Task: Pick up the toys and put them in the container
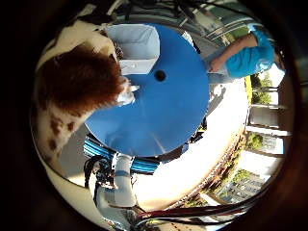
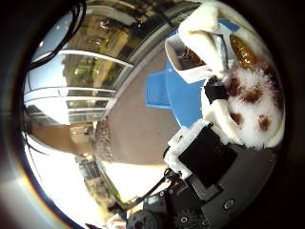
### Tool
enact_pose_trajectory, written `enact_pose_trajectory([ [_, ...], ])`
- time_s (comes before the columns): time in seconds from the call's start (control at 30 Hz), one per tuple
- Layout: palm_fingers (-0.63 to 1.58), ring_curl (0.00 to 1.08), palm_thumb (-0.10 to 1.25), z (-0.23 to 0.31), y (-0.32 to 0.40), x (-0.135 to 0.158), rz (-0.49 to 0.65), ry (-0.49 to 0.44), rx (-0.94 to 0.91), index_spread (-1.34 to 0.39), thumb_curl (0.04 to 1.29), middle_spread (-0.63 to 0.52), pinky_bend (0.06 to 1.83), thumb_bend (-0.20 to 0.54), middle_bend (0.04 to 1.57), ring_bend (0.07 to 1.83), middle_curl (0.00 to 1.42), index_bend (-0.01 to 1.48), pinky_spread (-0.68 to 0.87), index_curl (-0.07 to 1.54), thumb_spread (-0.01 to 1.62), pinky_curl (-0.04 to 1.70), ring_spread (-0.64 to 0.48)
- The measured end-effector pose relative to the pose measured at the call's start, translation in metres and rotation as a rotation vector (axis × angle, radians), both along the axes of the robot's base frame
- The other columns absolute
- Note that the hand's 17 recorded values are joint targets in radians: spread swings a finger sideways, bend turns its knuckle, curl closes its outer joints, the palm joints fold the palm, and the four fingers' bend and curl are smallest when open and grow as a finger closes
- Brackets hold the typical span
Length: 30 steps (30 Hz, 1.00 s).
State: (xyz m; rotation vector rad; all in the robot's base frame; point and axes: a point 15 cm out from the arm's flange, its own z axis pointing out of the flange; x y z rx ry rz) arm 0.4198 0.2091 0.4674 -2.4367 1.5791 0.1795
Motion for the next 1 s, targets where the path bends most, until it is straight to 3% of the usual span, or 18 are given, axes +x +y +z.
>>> enact_pose_trajectory([
  [0.4,0.71,0.86,0.97,-0.083,0.085,0.148,-0.143,-0.215,0.134,-1.32,0.82,-0.20,1.73,-0.013,1.39,1.59,1.09,0.46,0.10,1.38,1.13,0.82,-0.14],
  [0.57,0.71,0.86,0.85,-0.121,0.102,0.189,-0.179,-0.285,0.161,-1.30,0.80,-0.20,1.72,-0.045,1.40,1.60,1.08,0.45,0.10,1.43,1.11,0.83,-0.13],
  [0.7,0.74,0.80,0.75,-0.158,0.104,0.208,-0.198,-0.289,0.153,-1.27,0.77,-0.18,1.59,-0.041,1.32,1.54,1.03,0.50,0.13,1.42,1.12,0.81,-0.08],
  [0.83,0.68,0.71,0.69,-0.181,0.102,0.214,-0.187,-0.282,0.138,-1.22,0.73,-0.15,1.48,-0.037,1.11,1.37,0.91,0.48,0.19,1.35,1.12,0.76,0.02],
  [0.9,0.30,0.69,0.66,-0.184,0.100,0.214,-0.170,-0.282,0.131,-1.14,0.70,-0.14,1.49,-0.040,0.85,1.28,0.82,0.32,0.24,1.30,1.11,0.77,0.07],
  [1.0,0.03,0.60,0.63,-0.184,0.098,0.214,-0.148,-0.283,0.125,-1.05,0.67,-0.09,1.40,-0.041,0.62,1.12,0.70,0.23,0.31,1.21,1.11,0.71,0.15],
])
